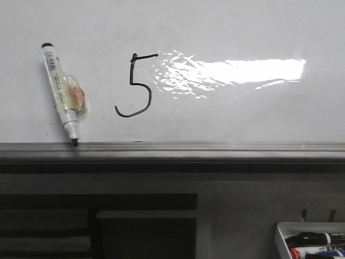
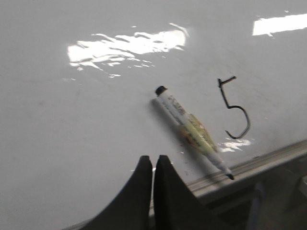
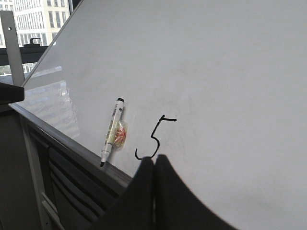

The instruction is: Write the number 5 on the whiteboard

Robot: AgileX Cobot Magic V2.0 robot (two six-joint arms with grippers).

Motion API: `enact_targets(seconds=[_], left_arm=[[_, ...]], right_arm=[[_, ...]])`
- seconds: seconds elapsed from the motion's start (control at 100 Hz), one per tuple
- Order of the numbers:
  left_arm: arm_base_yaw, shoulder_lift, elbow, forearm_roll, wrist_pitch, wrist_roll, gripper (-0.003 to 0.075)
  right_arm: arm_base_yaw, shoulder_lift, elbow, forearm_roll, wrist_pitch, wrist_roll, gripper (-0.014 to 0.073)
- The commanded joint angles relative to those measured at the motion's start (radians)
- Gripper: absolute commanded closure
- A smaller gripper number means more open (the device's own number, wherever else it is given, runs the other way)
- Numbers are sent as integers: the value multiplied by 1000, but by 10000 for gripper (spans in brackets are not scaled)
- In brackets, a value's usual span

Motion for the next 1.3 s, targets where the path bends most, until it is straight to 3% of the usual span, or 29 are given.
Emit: enact_targets(seconds=[0.0,0.21,0.49,0.69,1.29], left_arm=[[89,-26,-26,-22,-53,19,741],[317,-118,44,-102,-40,19,741],[460,-216,201,-144,-38,19,741],[483,-216,234,-219,50,106,741],[483,-216,234,-223,47,106,741]], right_arm=[[-5,5,-26,-10,-83,-10,656],[-5,5,-26,-10,-83,-10,656],[-5,5,-26,-10,-83,-10,656],[-5,5,-26,-10,-83,-10,656],[-5,5,-26,-10,-83,-10,656]])
